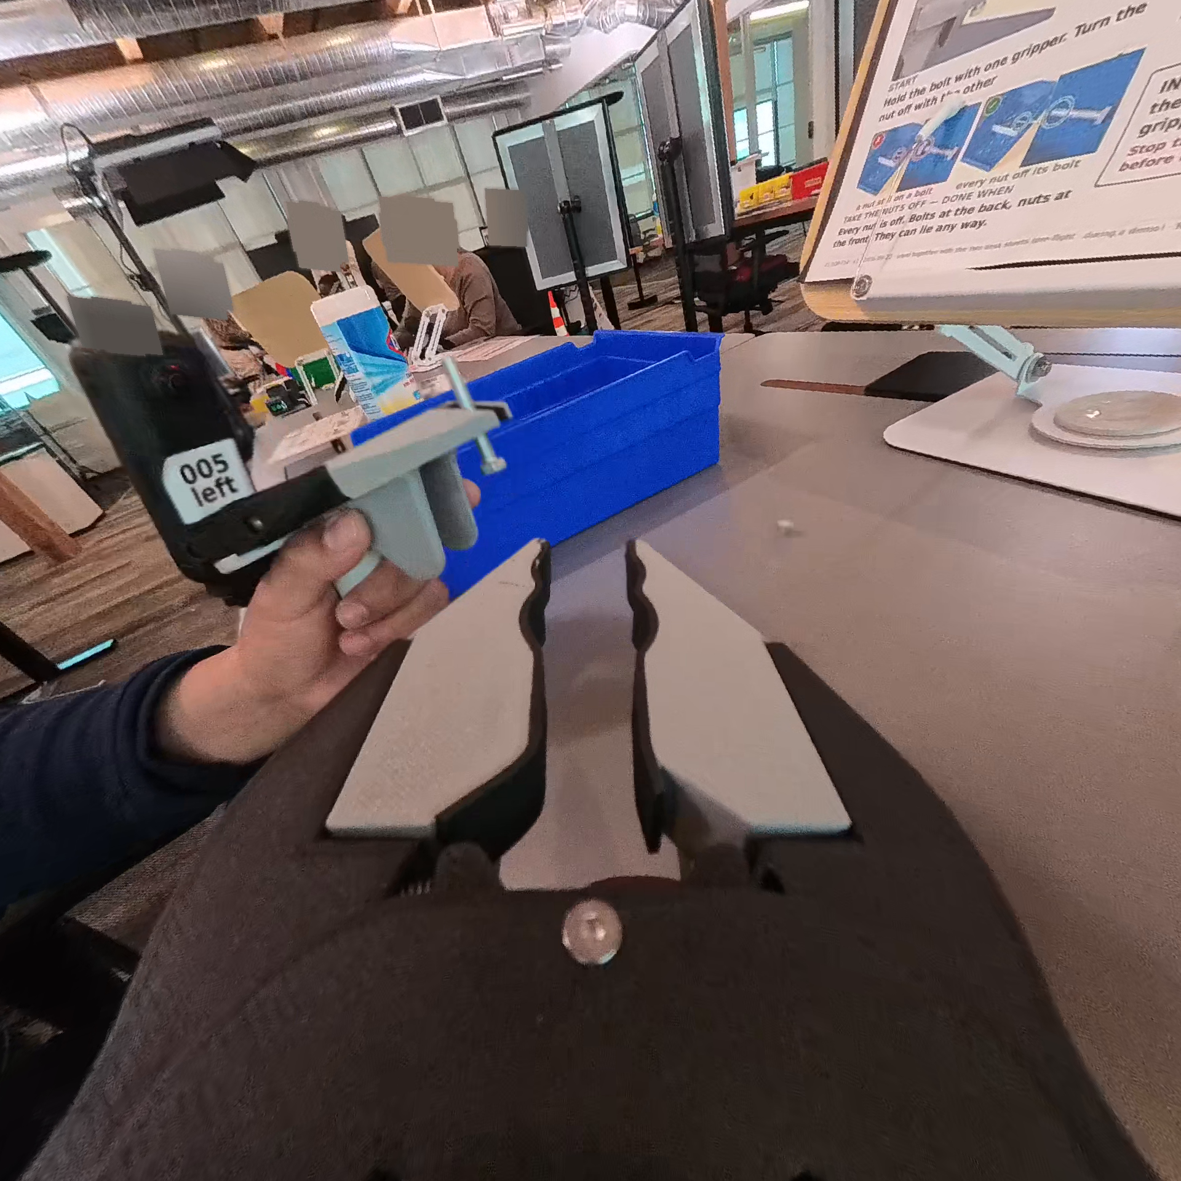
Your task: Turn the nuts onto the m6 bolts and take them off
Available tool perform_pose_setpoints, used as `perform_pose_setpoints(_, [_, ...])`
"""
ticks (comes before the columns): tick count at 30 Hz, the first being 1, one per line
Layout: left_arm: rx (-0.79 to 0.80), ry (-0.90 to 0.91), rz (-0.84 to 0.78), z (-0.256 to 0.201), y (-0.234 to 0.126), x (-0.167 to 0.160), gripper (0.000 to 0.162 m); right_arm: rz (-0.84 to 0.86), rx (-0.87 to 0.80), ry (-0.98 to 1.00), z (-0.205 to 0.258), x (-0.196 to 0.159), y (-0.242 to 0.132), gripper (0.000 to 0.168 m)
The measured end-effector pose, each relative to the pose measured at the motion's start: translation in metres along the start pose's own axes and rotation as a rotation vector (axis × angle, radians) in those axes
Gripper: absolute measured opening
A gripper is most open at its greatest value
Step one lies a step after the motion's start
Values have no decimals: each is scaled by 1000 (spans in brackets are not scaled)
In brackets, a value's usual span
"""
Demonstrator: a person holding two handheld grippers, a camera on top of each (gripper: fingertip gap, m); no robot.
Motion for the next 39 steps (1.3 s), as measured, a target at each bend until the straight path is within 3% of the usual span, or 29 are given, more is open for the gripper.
perform_pose_setpoints(5, [174, 0, -84, 16, -10, 8, 3, 22, -44, 20, -6, -3, -1, 22])
perform_pose_setpoints(9, [171, -1, -14, 16, -4, 1, 3, 56, -25, 16, -4, -6, 3, 24])
perform_pose_setpoints(16, [-33, 69, 232, -7, 13, -24, 3, -106, 124, -15, 12, 9, -3, 24])
perform_pose_setpoints(21, [-111, 267, 240, -30, 16, -31, 2, -56, 176, 20, 15, 4, 3, 22])
perform_pose_setpoints(22, [-114, 304, 251, -33, 16, -33, 3, -35, 172, 1, 15, 3, 4, 6])
perform_pose_setpoints(23, [-97, 338, 263, -34, 17, -36, 3, -14, 152, -24, 15, 1, 4, 4])
perform_pose_setpoints(29, [-94, 377, 290, -34, 17, -39, 3, 8, 163, -3, 13, -1, 4, 6])
perform_pose_setpoints(31, [-79, 392, 310, -33, 18, -41, 3, 24, 165, 18, 13, -3, 7, 21])
perform_pose_setpoints(32, [-86, 397, 327, -34, 18, -43, 3, 28, 170, 9, 14, -3, 7, 16])
perform_pose_setpoints(34, [-81, 431, 326, -36, 19, -44, 3, 43, 99, -75, 15, -1, 5, 3])
perform_pose_setpoints(39, [12, 392, 305, -27, 19, -41, 8, 68, -257, -478, 23, 9, -3, 1])
Point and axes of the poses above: each gripper's, where its closed fingertips meet, y out along the fingers, x out of its top, z = x × y across the jaws, the point moved 9 cm from there along -y, back along the fingers, and after that the axes turned 7 degrees about -y, right-handed, at the moved point
